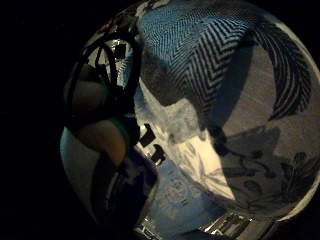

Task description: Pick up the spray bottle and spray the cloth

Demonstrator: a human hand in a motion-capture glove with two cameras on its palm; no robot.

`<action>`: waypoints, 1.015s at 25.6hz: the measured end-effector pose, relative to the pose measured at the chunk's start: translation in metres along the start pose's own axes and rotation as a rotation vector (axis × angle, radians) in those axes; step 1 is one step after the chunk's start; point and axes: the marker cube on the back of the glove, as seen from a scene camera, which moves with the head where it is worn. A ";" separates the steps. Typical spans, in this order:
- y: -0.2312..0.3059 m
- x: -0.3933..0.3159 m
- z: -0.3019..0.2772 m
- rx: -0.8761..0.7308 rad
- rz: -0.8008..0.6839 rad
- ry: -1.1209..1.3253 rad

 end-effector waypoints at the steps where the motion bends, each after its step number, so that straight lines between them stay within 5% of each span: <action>1: 0.000 -0.002 0.002 0.008 -0.023 0.001; 14: -0.038 -0.069 0.114 0.011 -0.765 0.022; 19: -0.068 -0.060 0.181 -0.219 -0.869 0.130; 26: -0.111 -0.040 0.250 -0.244 -0.857 0.178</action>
